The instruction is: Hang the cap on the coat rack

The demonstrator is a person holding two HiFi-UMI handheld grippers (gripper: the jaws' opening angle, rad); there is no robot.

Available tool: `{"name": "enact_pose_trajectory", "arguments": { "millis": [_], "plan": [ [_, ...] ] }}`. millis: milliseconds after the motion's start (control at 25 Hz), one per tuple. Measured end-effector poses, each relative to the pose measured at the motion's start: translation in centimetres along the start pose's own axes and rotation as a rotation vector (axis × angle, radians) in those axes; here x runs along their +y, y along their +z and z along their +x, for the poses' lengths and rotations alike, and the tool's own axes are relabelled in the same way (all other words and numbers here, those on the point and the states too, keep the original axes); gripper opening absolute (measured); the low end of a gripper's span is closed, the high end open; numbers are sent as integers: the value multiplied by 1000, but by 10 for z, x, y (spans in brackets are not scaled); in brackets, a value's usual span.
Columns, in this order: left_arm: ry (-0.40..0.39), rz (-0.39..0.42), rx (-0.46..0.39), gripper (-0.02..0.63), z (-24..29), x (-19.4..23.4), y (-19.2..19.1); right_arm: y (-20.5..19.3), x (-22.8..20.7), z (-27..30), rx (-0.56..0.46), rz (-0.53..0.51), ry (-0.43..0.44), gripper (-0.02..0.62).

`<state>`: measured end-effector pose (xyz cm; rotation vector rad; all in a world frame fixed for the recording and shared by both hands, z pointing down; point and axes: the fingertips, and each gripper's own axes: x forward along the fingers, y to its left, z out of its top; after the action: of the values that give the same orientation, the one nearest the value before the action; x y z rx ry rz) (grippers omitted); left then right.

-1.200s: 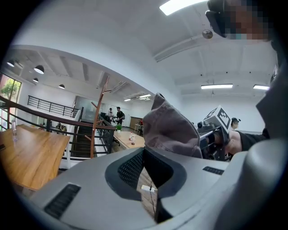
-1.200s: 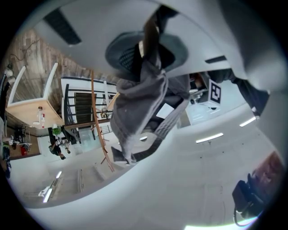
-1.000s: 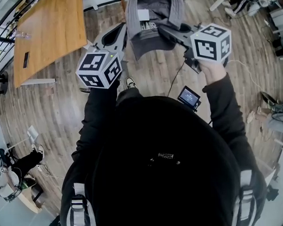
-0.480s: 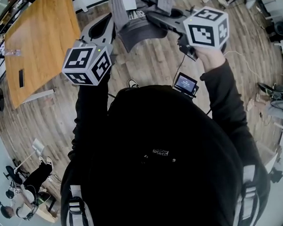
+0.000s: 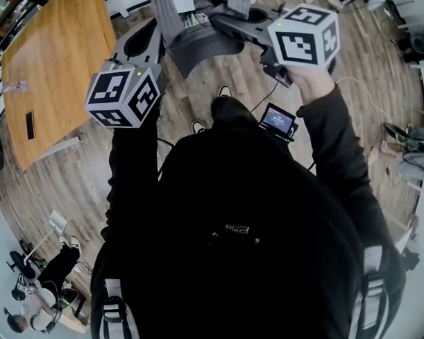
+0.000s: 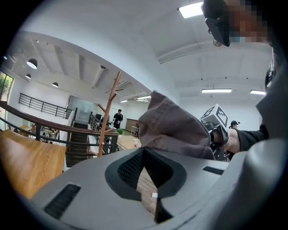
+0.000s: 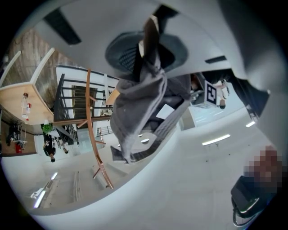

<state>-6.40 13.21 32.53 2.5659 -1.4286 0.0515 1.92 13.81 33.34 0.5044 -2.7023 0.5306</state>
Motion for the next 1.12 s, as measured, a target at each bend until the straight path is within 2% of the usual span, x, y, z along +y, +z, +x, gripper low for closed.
{"name": "enact_pose_trajectory", "arguments": {
  "millis": [280,520,840,1120],
  "plan": [
    [62,7,-8,8,41,38,11,22,-54,26,9,-5,53,14],
    [78,12,-5,8,109,64,15,42,-126,38,6,-13,70,14],
    [107,16,-18,8,187,115,56,105,-208,60,-9,-17,109,14],
    [143,1,-28,8,200,122,54,107,-222,67,3,-40,148,14]
  ]
}}
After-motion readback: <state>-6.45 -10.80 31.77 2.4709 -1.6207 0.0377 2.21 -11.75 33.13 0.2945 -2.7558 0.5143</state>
